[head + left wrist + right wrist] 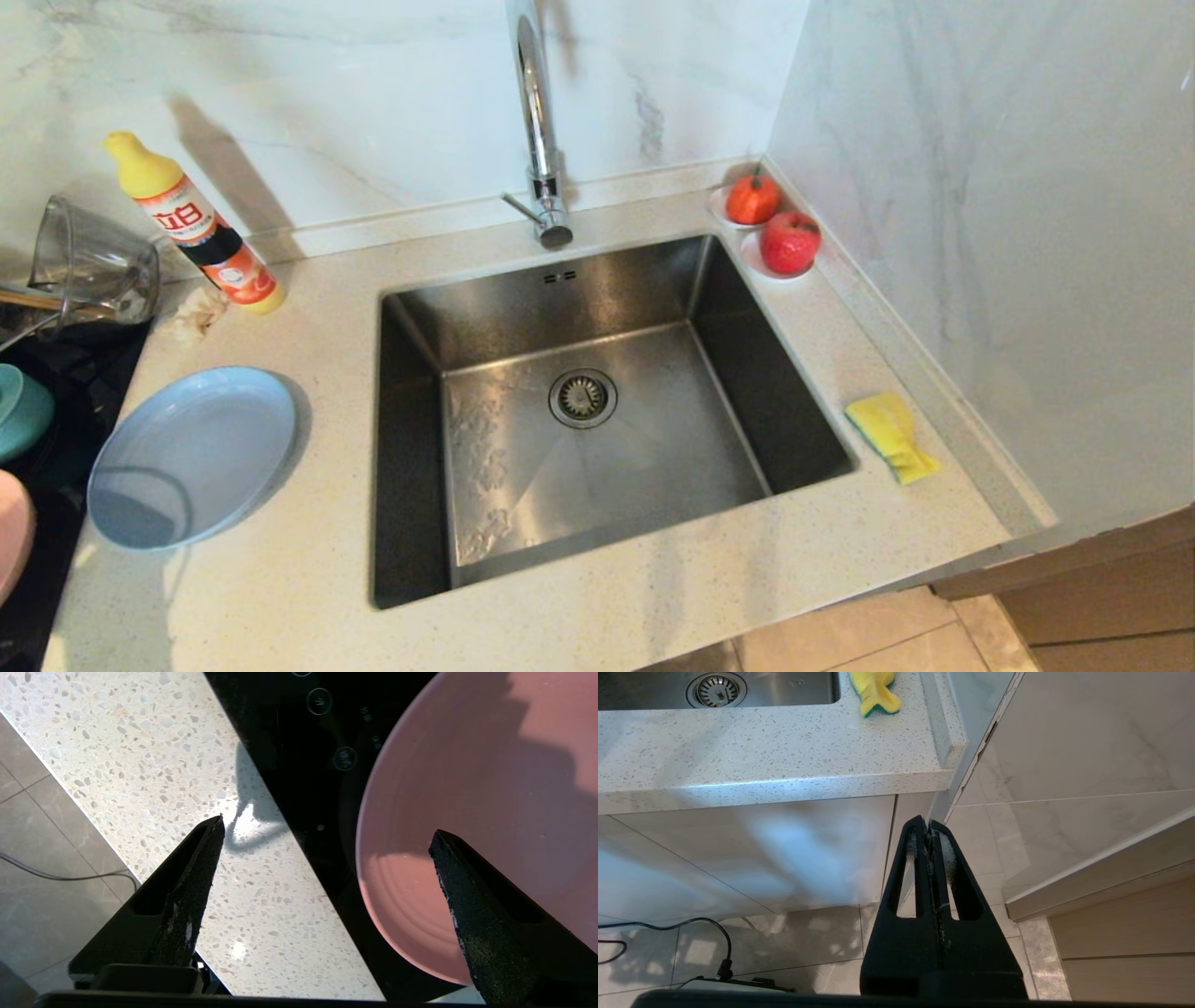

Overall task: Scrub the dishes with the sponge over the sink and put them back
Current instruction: Place the plate on the plate

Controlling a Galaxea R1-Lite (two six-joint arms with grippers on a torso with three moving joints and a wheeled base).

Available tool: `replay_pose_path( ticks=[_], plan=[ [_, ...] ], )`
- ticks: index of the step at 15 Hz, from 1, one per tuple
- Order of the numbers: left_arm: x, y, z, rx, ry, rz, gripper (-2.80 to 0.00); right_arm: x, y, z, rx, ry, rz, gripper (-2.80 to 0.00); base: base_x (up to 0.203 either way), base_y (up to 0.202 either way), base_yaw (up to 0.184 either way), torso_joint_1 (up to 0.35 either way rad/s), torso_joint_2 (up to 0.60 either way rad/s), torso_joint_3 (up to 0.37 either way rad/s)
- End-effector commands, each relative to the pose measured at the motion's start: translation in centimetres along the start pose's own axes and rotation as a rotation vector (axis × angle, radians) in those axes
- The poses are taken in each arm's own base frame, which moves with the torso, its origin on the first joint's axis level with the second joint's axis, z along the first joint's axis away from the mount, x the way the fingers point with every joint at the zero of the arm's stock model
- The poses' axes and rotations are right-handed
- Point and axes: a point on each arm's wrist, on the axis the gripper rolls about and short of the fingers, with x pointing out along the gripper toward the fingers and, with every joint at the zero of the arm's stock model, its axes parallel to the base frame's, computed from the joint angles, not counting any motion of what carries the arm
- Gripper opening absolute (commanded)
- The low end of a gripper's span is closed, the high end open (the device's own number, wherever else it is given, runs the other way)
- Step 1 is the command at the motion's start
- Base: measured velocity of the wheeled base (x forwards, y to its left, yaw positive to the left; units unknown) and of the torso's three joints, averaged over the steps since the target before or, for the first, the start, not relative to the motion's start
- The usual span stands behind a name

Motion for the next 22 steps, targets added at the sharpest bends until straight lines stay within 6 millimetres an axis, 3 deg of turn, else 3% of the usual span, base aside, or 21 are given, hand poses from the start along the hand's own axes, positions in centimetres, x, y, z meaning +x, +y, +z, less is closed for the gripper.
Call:
replay_pose_path(
  ticks=[1,21,22],
  plan=[
    [0.7,0.7,0.0,-0.013,0.019,0.006,0.00,0.0,0.0,0.0,-0.001,-0.001,0.001,-2.80,0.000,0.000,0.000,0.000,0.00,0.000],
    [2.8,1.6,0.2,-0.045,0.071,-0.023,0.00,0.0,0.0,0.0,-0.001,0.000,0.000,-2.80,0.000,0.000,0.000,0.000,0.00,0.000],
    [2.8,1.6,0.2,-0.046,0.071,-0.023,-1.42,0.0,0.0,0.0,-0.001,0.000,0.002,-2.80,0.000,0.000,0.000,0.000,0.00,0.000]
  ],
)
